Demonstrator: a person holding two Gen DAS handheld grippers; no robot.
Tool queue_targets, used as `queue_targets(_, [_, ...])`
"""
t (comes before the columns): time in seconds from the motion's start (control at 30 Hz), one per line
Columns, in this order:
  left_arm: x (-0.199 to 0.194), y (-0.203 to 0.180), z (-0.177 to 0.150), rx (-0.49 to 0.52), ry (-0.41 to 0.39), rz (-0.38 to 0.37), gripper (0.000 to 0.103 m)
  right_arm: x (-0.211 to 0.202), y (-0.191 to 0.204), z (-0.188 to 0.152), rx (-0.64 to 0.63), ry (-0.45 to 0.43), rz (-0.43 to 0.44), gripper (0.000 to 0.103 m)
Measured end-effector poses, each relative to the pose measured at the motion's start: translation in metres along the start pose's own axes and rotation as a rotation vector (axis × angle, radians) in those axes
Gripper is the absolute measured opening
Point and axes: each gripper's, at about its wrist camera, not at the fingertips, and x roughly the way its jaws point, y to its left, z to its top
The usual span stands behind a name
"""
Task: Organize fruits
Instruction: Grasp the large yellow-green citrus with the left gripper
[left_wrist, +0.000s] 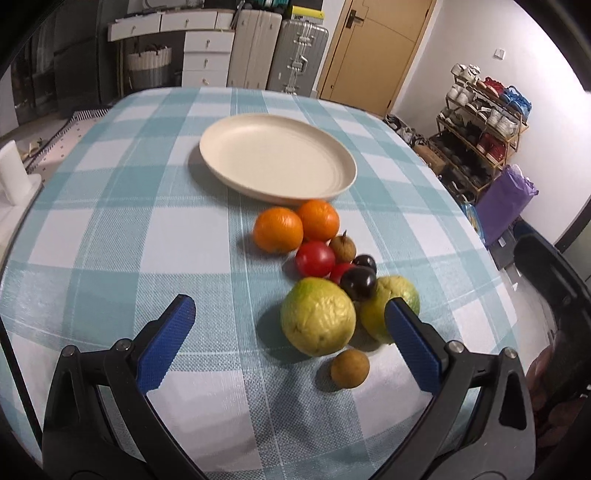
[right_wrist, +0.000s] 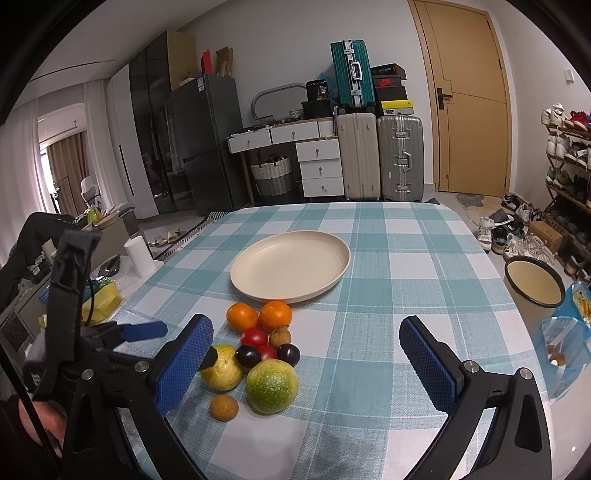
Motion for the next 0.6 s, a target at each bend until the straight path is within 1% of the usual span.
queue_targets(0.07, [0.006, 0.002, -0.002, 0.004, 0.010, -0.006, 0.102, 0.001, -0.001, 0.000, 0.001, 0.002, -0.001, 0.103])
queue_targets(0.17, [0.013, 0.004, -0.005, 0.000, 0.028, -0.022, 0.099, 0.004, -0.002, -0.001, 0.002, 0.009, -0.006, 0.103])
queue_targets(0.23, [0.018, 0.007, -0.006, -0.012, 0.044, -0.043, 0.095, 0.005, -0.002, -0.001, 0.001, 0.012, -0.007, 0.103])
queue_targets(0.3, [0.024, 0.008, -0.005, -0.015, 0.053, -0.057, 0.089, 0.006, -0.002, -0.002, 0.000, 0.014, -0.008, 0.103])
queue_targets(0.33, [0.026, 0.009, -0.005, -0.014, 0.055, -0.065, 0.087, 0.006, -0.002, -0.002, -0.001, 0.015, -0.008, 0.103])
queue_targets(0.4, [0.028, 0.010, -0.005, -0.016, 0.051, -0.105, 0.078, 0.006, -0.003, -0.002, -0.001, 0.015, -0.007, 0.103])
queue_targets(0.43, [0.030, 0.011, -0.005, -0.017, 0.053, -0.138, 0.075, 0.006, -0.003, -0.002, 0.000, 0.013, -0.007, 0.103])
queue_targets(0.47, [0.030, 0.010, -0.007, -0.020, 0.057, -0.167, 0.067, 0.006, -0.002, -0.002, 0.001, 0.013, -0.007, 0.103])
queue_targets(0.5, [0.032, 0.011, -0.007, -0.021, 0.059, -0.188, 0.057, 0.006, -0.002, -0.002, 0.002, 0.015, -0.006, 0.103])
queue_targets(0.57, [0.034, 0.011, -0.007, -0.013, 0.057, -0.217, 0.047, 0.007, -0.003, -0.003, 0.003, 0.018, -0.005, 0.103])
queue_targets(0.6, [0.034, 0.012, -0.006, -0.011, 0.052, -0.224, 0.047, 0.008, -0.003, -0.004, 0.004, 0.020, -0.005, 0.103])
